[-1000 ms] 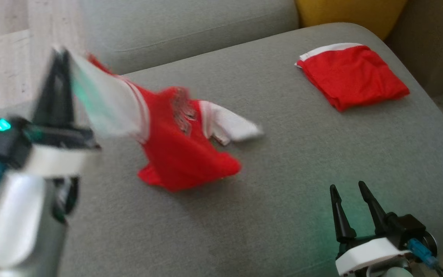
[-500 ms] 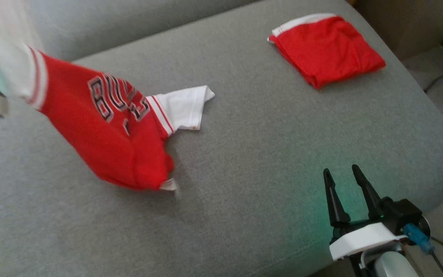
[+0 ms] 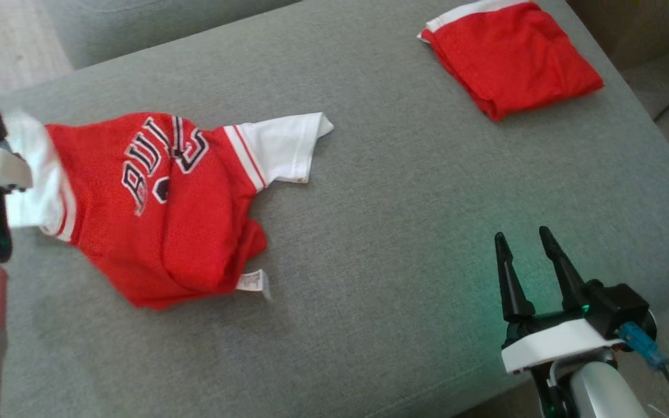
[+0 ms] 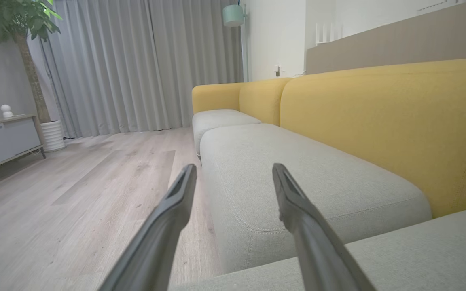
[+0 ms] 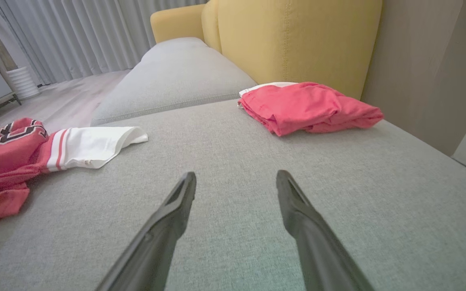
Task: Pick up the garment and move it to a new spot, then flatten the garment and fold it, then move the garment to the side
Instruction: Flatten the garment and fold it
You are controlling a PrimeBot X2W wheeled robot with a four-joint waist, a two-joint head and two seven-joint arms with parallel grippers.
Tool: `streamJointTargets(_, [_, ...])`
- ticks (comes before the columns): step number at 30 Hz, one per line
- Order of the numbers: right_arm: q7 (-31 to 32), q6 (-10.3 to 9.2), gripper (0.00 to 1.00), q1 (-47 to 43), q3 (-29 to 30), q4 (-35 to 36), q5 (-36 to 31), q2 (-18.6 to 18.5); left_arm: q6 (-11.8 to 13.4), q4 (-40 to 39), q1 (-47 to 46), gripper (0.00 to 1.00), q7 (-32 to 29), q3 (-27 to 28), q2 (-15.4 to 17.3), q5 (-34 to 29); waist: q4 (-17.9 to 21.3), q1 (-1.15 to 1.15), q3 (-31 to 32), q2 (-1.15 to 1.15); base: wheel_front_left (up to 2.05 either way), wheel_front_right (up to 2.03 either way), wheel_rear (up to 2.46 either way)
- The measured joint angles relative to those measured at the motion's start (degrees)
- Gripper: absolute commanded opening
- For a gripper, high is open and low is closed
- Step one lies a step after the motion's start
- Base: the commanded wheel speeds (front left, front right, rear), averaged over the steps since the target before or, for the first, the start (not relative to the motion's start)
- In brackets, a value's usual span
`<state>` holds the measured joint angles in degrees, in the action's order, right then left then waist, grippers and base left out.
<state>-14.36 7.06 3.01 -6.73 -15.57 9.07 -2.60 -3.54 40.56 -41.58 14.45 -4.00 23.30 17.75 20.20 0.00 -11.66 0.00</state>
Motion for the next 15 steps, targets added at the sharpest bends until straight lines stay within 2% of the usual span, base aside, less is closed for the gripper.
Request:
streamJointTargets(4, [0.0, 0.0, 1.0, -0.1, 0.9, 1.1, -0.2, 0.0, 0.8, -3.2, 3.1, 1.0, 0.0, 2.2, -3.0, 2.5, -1.4, 0.0, 1.1, 0.0, 0.0, 0.0, 0.0])
streamJointTargets(8, [0.0, 0.0, 1.0, -0.3, 2.1, 1.9, -0.7, 0.0, 2.3, -10.1, 10.7, 1.0, 0.3, 3.1, -6.5, 3.5, -2.9, -0.01, 2.8, 0.0, 0.0, 0.0, 0.0])
streamJointTargets(9, [0.0, 0.0, 1.0, -0.3, 2.1, 1.9, -0.7, 0.0, 2.3, -10.1, 10.7, 1.0, 0.3, 3.1, -6.5, 3.5, -2.9, -0.01, 2.8, 0.0, 0.0, 0.0, 0.0])
streamJointTargets(11, [0.0, 0.0, 1.0, -0.8, 2.5, 2.2, -1.0, 0.0, 2.7, -14.2, 16.0, 1.0, 0.3, 2.1, -9.0, 3.7, -3.6, -0.01, 3.9, 0.0, 0.0, 0.0, 0.0])
streamJointTargets(15, [0.0, 0.0, 1.0, -3.1, 3.2, 2.6, -1.6, 0.0, 5.1, -23.7, 27.4, 1.0, 0.2, 0.0, -13.7, 4.1, -4.7, -0.02, 6.0, 0.0, 0.0, 0.0, 0.0])
